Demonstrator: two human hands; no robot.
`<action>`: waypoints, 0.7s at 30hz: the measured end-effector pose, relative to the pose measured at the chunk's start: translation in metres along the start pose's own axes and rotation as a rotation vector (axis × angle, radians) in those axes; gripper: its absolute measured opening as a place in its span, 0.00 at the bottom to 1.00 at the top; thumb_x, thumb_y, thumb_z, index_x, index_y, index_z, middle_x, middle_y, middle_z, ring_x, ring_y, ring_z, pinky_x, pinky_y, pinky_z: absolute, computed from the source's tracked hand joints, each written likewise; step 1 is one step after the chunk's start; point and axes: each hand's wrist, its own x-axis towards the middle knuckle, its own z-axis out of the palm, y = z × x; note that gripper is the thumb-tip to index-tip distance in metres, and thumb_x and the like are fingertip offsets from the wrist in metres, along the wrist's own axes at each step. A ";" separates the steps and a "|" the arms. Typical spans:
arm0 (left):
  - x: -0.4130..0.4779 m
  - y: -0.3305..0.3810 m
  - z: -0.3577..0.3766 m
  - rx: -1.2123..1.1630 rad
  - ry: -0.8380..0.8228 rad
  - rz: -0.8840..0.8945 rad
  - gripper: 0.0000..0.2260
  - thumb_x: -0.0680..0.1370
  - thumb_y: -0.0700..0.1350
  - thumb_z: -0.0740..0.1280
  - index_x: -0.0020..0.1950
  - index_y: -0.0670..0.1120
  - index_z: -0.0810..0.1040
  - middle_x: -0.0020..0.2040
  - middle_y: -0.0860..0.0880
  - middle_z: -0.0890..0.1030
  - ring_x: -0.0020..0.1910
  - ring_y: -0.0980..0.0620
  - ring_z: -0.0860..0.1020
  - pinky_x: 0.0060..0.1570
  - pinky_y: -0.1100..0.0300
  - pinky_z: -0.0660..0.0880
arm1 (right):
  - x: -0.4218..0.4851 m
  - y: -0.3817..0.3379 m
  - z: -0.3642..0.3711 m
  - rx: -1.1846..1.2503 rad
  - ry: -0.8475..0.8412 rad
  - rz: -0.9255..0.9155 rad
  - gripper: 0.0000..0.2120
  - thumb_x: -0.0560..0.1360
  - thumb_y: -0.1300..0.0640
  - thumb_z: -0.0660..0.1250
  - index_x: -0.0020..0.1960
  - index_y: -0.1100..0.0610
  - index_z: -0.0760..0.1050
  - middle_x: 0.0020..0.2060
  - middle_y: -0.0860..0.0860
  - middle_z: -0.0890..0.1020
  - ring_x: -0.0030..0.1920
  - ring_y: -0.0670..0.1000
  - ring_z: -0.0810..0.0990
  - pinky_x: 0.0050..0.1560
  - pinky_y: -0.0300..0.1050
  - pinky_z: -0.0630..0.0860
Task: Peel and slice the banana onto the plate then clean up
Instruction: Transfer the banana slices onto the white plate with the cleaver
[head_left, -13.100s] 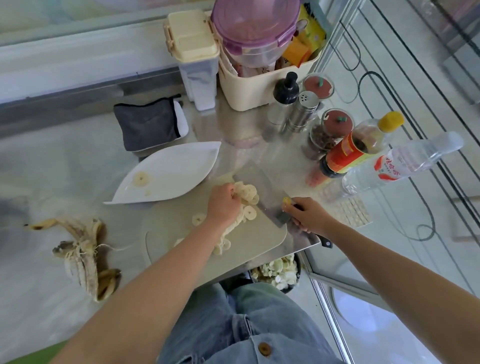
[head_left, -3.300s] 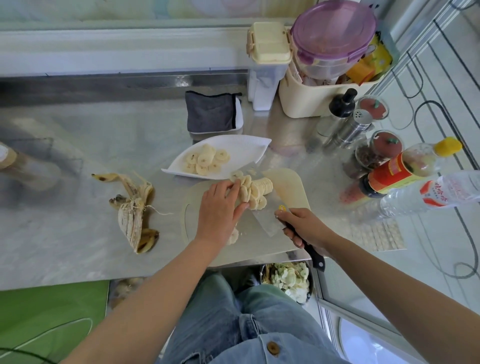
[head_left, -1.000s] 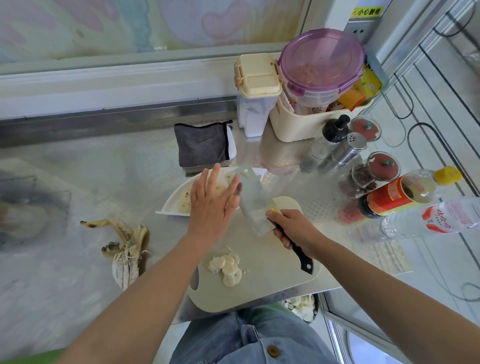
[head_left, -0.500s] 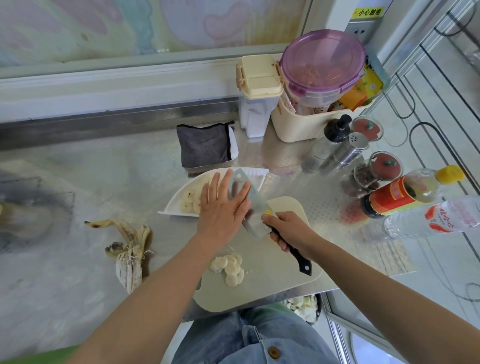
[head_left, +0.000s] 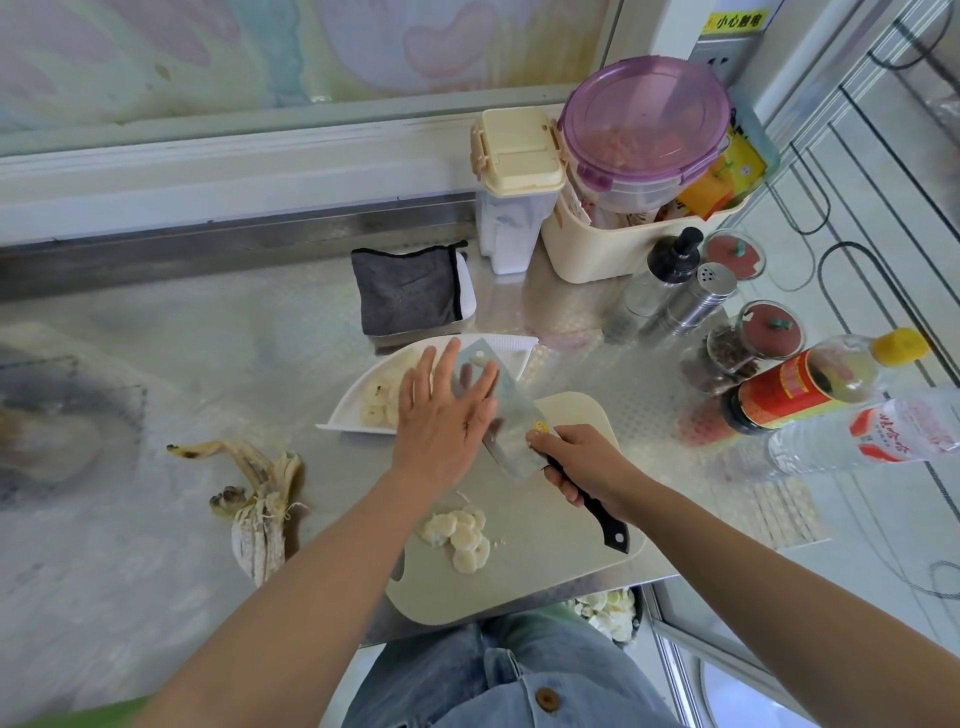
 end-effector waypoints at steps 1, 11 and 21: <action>0.000 -0.001 0.000 0.009 -0.002 0.002 0.27 0.79 0.61 0.34 0.77 0.61 0.52 0.78 0.46 0.48 0.76 0.42 0.45 0.72 0.43 0.48 | 0.000 -0.001 0.001 0.002 -0.002 -0.005 0.16 0.79 0.51 0.62 0.36 0.57 0.66 0.25 0.52 0.72 0.19 0.47 0.65 0.21 0.38 0.63; 0.000 -0.002 -0.006 -0.031 0.014 0.019 0.26 0.79 0.61 0.35 0.76 0.62 0.56 0.78 0.47 0.48 0.76 0.43 0.44 0.72 0.43 0.46 | -0.003 -0.003 0.003 -0.033 -0.007 -0.023 0.16 0.79 0.51 0.62 0.36 0.57 0.66 0.25 0.53 0.72 0.19 0.48 0.66 0.21 0.39 0.63; 0.003 -0.016 0.001 -0.045 0.009 -0.165 0.28 0.78 0.61 0.35 0.76 0.62 0.56 0.78 0.47 0.48 0.76 0.43 0.44 0.73 0.44 0.46 | -0.006 0.002 0.001 -0.026 0.012 -0.038 0.17 0.79 0.51 0.61 0.34 0.56 0.65 0.24 0.52 0.72 0.19 0.48 0.65 0.22 0.39 0.63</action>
